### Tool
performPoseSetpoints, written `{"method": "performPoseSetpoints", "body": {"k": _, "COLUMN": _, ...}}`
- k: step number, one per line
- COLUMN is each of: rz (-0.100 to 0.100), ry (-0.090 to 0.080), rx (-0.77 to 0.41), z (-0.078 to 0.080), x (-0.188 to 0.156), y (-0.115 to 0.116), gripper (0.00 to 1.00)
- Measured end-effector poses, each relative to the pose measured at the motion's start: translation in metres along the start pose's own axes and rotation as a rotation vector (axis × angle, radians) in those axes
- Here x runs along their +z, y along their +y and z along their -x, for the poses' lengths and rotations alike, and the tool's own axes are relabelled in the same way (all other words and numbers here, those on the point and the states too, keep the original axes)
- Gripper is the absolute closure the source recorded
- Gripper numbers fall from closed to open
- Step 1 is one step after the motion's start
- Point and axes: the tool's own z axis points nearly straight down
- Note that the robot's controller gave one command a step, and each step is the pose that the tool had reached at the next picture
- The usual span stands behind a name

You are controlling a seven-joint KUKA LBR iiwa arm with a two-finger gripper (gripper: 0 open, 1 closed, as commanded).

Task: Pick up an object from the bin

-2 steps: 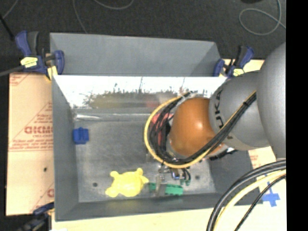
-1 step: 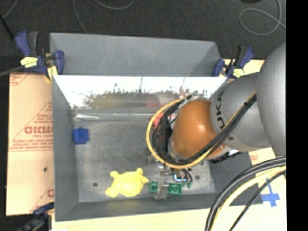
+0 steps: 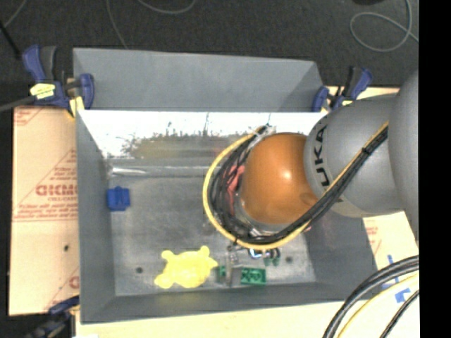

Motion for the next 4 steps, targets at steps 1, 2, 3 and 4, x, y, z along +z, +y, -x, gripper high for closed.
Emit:
{"method": "performPoseSetpoints", "body": {"k": 1, "rz": 0.002, "ry": -0.003, "rx": -0.184, "z": 0.006, "x": 0.014, "y": 0.021, "gripper": 0.0}}
{"method": "performPoseSetpoints", "body": {"k": 2, "rz": 0.002, "ry": -0.002, "rx": 0.001, "z": 0.01, "x": 0.048, "y": 0.039, "gripper": 0.0}}
{"method": "performPoseSetpoints", "body": {"k": 3, "rz": 0.002, "ry": -0.014, "rx": -0.368, "z": 0.014, "x": 0.059, "y": 0.042, "gripper": 1.0}}
{"method": "performPoseSetpoints", "body": {"k": 4, "rz": 0.002, "ry": -0.014, "rx": -0.367, "z": 0.014, "x": 0.059, "y": 0.042, "gripper": 1.0}}
